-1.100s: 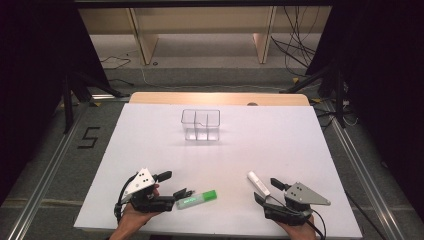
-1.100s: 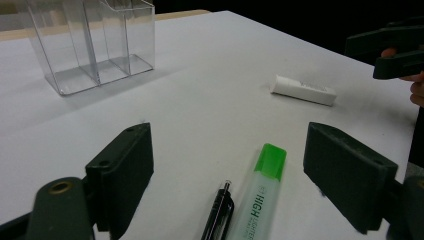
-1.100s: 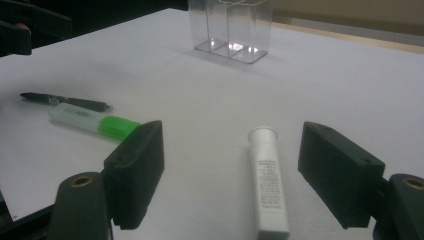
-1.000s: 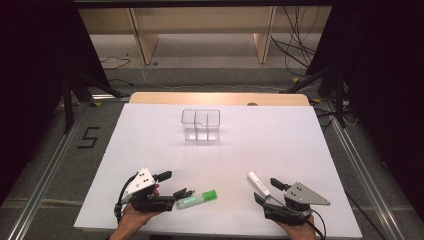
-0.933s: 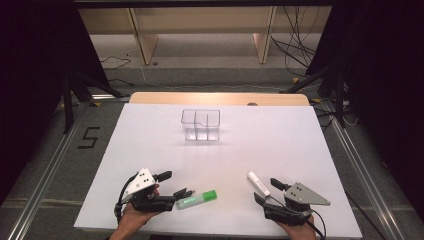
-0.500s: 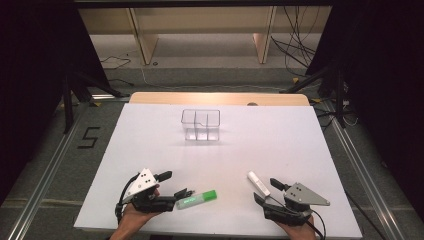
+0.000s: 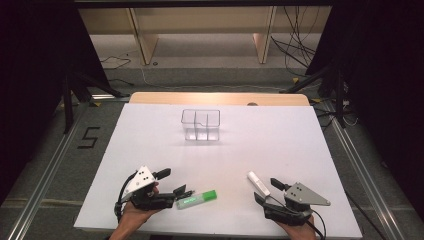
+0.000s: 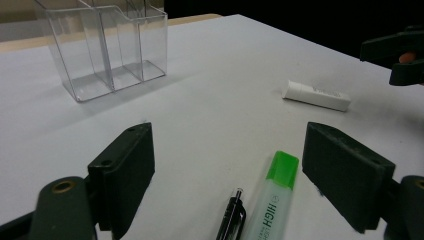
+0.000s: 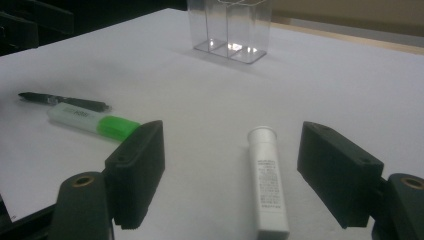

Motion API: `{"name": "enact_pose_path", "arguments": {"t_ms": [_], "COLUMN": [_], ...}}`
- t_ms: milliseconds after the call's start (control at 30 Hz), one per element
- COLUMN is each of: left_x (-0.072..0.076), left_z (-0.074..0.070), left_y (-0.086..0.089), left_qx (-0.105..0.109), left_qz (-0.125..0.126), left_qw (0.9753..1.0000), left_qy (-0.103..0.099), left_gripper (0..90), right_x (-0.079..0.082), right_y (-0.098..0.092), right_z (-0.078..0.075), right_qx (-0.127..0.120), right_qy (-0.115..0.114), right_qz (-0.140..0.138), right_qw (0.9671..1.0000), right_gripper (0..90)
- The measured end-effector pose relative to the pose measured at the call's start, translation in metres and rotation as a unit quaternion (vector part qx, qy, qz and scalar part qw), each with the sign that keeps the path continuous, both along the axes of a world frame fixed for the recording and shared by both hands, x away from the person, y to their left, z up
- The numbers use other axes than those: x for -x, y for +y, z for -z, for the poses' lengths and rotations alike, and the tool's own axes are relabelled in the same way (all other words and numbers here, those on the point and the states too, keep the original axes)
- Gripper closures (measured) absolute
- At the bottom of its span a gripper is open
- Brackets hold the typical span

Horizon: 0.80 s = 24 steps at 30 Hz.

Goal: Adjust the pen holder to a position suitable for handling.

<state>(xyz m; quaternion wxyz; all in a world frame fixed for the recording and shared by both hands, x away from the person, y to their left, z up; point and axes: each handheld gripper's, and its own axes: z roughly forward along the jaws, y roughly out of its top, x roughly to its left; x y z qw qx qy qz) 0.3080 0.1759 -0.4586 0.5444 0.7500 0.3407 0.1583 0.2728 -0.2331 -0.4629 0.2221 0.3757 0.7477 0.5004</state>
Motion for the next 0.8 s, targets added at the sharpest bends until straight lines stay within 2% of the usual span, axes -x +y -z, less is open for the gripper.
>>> {"name": "enact_pose_path", "arguments": {"t_ms": [33, 100, 400, 467, 567, 633, 800], "left_x": [0.000, -0.001, -0.012, -0.020, -0.027, -0.031, -0.037], "left_z": [0.000, 0.001, -0.004, -0.005, -0.005, -0.007, -0.016], "left_y": [-0.002, -0.003, -0.005, -0.009, -0.013, -0.017, -0.021], "left_qx": [-0.008, -0.010, -0.009, -0.010, 0.005, -0.003, 0.001], "left_qz": [0.002, 0.001, -0.012, -0.019, -0.016, -0.017, -0.019], "left_qw": [0.9999, 0.9999, 0.9999, 0.9997, 0.9996, 0.9997, 0.9998], "left_qy": [-0.006, -0.005, -0.005, 0.010, 0.025, 0.018, 0.006], "left_gripper": [20.6, 20.6, 20.6, 20.8, 20.8, 20.7, 20.7], "right_x": [0.000, 0.000, 0.000, 0.000, 0.000, 0.000, 0.000], "right_y": [0.000, 0.001, 0.001, 0.001, 0.001, 0.000, 0.000], "right_z": [0.000, 0.000, 0.000, 0.000, 0.000, 0.000, 0.000], "right_qx": [0.000, 0.001, 0.001, 0.001, 0.001, -0.001, -0.001], "right_qy": [0.000, 0.000, 0.000, 0.000, -0.001, -0.001, 0.000], "right_qz": [0.000, -0.001, -0.001, -0.001, -0.002, -0.001, -0.002], "right_qw": [1.0000, 1.0000, 1.0000, 1.0000, 1.0000, 1.0000, 1.0000], "right_gripper": [27.8, 27.8, 27.9, 27.8, 27.8, 27.9, 27.8]}}
